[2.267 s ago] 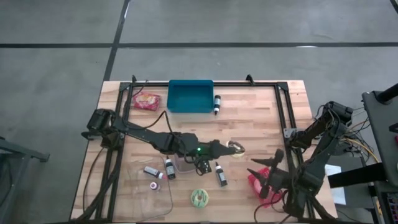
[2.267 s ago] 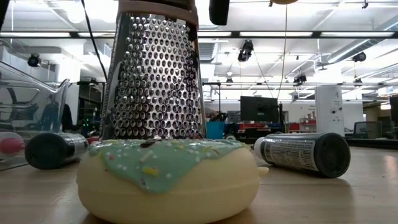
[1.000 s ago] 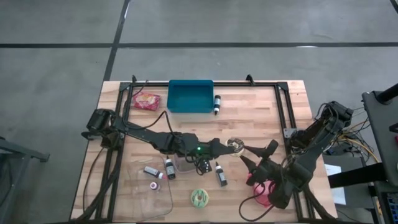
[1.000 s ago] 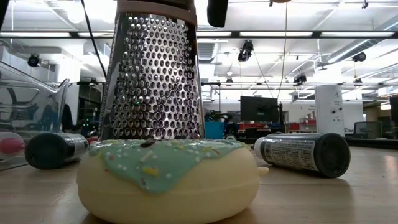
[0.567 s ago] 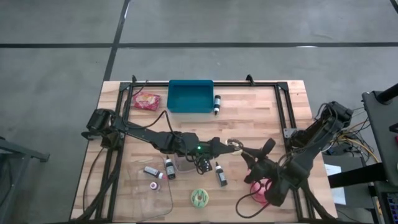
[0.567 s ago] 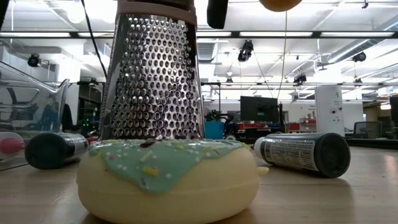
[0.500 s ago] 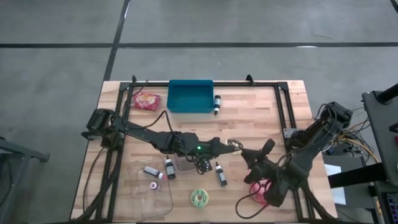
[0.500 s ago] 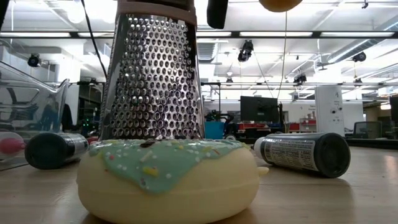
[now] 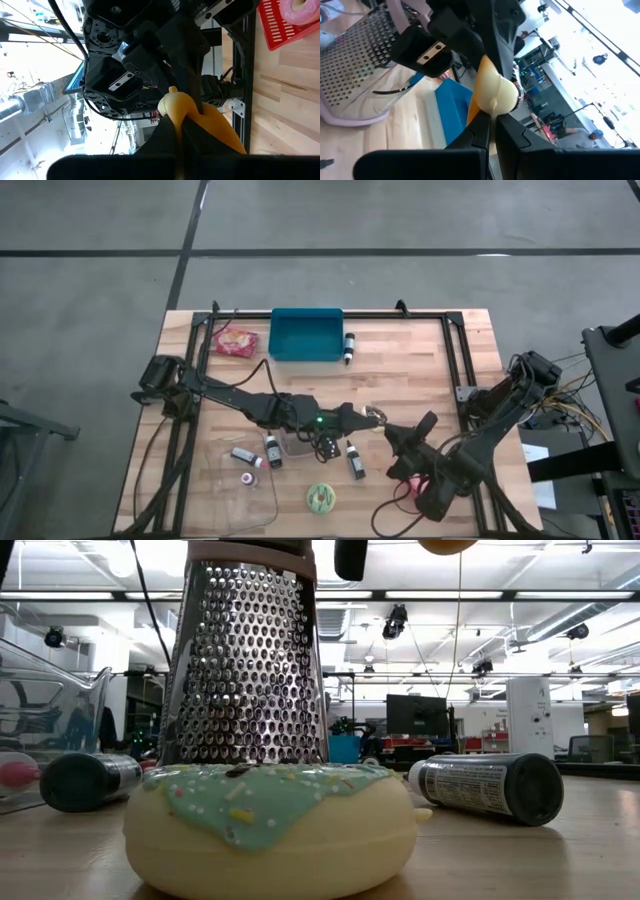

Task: Pick & Place Food Item
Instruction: Put the black donut into the red bin

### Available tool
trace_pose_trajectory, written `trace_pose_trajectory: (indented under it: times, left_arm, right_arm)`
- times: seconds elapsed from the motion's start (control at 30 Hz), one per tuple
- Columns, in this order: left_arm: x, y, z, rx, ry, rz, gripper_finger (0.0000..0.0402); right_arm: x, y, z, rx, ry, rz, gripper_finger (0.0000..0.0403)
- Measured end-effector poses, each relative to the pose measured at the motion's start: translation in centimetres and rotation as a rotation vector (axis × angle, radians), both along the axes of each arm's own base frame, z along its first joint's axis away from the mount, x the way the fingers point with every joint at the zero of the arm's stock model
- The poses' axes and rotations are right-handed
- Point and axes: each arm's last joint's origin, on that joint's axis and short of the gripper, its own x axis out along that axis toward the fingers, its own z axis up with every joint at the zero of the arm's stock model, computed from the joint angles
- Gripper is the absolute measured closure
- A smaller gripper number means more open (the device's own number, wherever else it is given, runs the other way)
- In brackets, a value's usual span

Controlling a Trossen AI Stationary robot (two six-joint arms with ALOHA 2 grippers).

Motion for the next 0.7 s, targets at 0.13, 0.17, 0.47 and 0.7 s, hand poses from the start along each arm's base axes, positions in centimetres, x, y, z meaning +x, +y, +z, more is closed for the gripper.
trace_pose_trajectory:
  times: [0.13,0.17,0.47,0.7]
  left_arm:
    - [0.0,-0.1,0.2,-0.019,-0.005,0.002,0.0377]
    - [0.0,-0.1,0.2,-0.021,-0.004,0.003,0.0367]
    - [-0.3,-1.1,0.6,-0.034,-0.019,0.05,0.0313]
    - [-0.1,-1.4,1.6,-0.135,0.026,0.092,0.0261]
  right_arm:
    - [0.0,0.0,0.1,-0.028,-0.021,-0.017,0.0395]
    - [0.0,-0.1,0.1,-0.033,-0.02,-0.017,0.0395]
    - [0.0,-0.1,0.2,-0.053,-0.026,-0.025,0.0395]
    - [-0.1,-0.1,0.3,-0.053,-0.029,-0.027,0.0396]
